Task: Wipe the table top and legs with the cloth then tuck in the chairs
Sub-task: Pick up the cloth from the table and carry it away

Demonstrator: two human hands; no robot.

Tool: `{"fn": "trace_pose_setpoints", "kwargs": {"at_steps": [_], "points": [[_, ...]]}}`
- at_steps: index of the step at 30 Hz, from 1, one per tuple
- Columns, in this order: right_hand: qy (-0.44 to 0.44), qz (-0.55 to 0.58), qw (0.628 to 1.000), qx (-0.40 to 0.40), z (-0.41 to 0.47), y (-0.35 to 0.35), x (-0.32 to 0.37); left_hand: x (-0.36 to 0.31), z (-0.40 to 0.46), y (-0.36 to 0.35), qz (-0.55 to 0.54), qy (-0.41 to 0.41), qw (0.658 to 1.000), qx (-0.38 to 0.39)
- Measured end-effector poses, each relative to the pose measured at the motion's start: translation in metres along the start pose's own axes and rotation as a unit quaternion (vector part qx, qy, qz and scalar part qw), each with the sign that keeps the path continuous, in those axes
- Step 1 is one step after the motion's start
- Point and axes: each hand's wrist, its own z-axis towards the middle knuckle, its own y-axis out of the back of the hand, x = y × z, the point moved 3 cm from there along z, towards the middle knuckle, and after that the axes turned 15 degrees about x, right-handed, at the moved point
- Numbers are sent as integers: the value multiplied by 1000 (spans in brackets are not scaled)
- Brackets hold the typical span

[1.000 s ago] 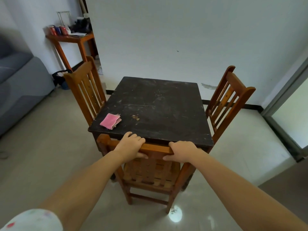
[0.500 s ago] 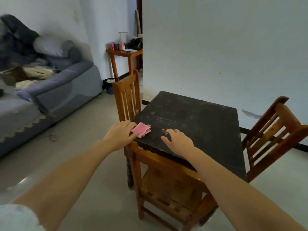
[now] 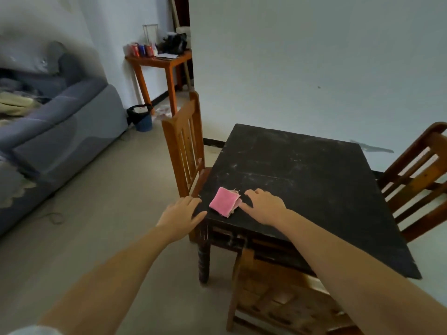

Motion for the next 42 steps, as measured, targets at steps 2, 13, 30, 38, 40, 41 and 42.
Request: {"fn": "trace_pose_setpoints", "kwargs": {"at_steps": [2, 13, 30, 38, 40, 41, 42], "points": [[-15, 1, 1000, 19, 22, 0, 8, 16, 20, -6, 2, -29, 999, 32], [-17, 26, 998, 45, 135, -54, 38, 56, 113, -76, 27, -91, 989, 110], [-6, 117, 993, 27, 172, -35, 27, 66, 119, -93, 44, -102, 987, 119], [168, 115, 978, -33, 182, 24, 107, 120, 82, -18, -17, 35, 998, 55], [217, 98, 971, -30, 187, 29, 141, 150, 60, -8, -29, 69, 997, 33], [238, 90, 967, -23, 191, 29, 158, 165, 48, -5, -35, 85, 996, 20], [254, 88, 963, -14, 194, 28, 176, 181, 36, -2, -40, 105, 994, 8]]}}
